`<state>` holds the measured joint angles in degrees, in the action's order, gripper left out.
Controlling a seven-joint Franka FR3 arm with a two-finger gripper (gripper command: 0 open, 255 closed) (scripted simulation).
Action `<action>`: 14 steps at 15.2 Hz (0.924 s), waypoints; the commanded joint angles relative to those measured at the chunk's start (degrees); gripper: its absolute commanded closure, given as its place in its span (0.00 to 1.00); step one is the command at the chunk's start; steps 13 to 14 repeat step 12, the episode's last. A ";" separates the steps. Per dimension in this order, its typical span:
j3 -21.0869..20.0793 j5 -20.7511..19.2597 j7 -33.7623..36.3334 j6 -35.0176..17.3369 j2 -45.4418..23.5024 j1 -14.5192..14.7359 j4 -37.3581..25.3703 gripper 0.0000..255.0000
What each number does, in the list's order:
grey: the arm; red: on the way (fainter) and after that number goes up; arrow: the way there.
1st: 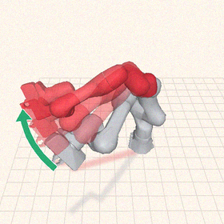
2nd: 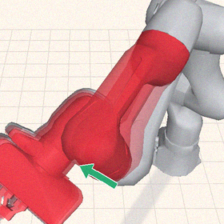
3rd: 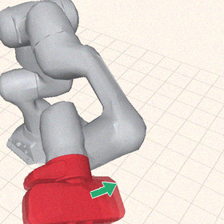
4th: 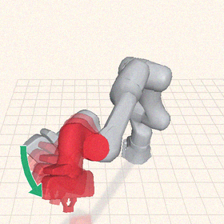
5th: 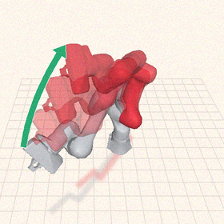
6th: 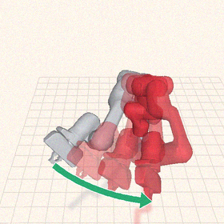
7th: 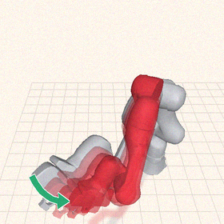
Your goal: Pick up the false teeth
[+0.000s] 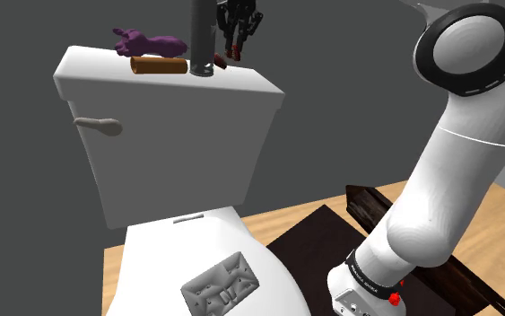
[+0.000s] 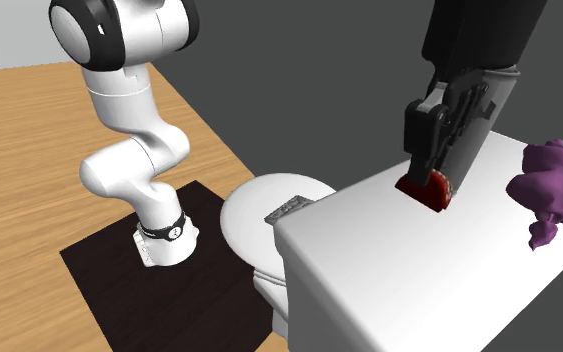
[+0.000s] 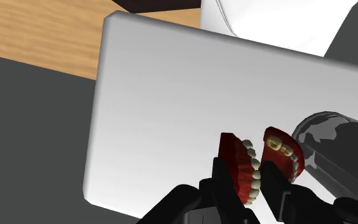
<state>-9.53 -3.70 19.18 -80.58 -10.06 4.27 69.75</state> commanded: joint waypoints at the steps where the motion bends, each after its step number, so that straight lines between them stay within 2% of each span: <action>1: -0.06 -0.20 0.01 2.20 -0.99 0.17 -3.14 1.00; 6: -0.21 -1.00 0.08 8.18 -4.76 0.88 -12.84 1.00; 10: -0.28 -2.12 0.07 14.51 -9.73 2.01 -24.11 1.00; 14: -0.26 -2.17 0.07 14.79 -9.96 2.08 -24.62 1.00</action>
